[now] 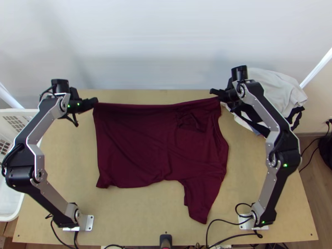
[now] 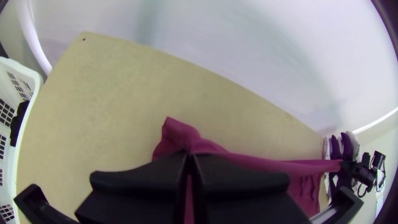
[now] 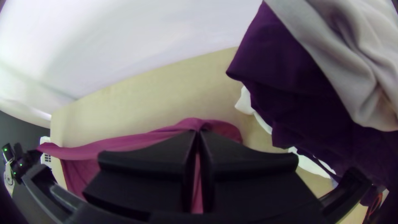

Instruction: Fold the t-shirt

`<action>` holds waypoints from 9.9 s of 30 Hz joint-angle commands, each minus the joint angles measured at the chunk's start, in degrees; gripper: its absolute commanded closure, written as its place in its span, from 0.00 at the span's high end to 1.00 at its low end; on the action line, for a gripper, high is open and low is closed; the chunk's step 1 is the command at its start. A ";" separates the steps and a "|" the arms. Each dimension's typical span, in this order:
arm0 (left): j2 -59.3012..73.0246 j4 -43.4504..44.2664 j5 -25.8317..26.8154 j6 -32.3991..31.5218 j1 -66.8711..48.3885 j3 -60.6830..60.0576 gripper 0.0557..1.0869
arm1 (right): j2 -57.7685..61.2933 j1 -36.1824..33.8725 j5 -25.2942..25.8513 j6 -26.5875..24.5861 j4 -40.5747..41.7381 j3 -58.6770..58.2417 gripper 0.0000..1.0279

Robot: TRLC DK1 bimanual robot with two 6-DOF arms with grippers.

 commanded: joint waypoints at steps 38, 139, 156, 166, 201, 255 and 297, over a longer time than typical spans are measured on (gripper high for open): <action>-36.73 -10.12 1.68 14.08 -2.81 -27.56 0.95 | -39.82 5.55 -2.50 1.12 -14.99 -33.97 0.96; -34.00 -35.70 -3.06 73.84 4.57 -41.80 0.04 | -47.56 5.11 -6.90 -9.25 -12.88 -68.25 0.03; -44.81 -44.48 -3.41 74.90 1.76 -38.37 0.04 | -50.37 9.51 -6.54 -6.44 -17.37 -61.31 0.03; -44.90 -39.39 -1.48 70.06 1.67 -36.44 0.04 | -51.78 11.09 -6.46 -6.26 -20.62 -52.43 0.03; -8.95 -21.02 0.89 57.58 4.92 -7.17 0.04 | -19.43 4.06 -5.40 -10.83 -18.16 -18.42 0.03; 7.31 -27.08 18.91 44.93 10.99 12.43 0.93 | -6.60 10.56 0.75 -4.59 -22.55 17.71 0.96; 8.89 -6.43 23.83 25.15 -4.92 -7.70 0.57 | -16.88 4.85 -15.77 7.97 -21.41 27.11 0.96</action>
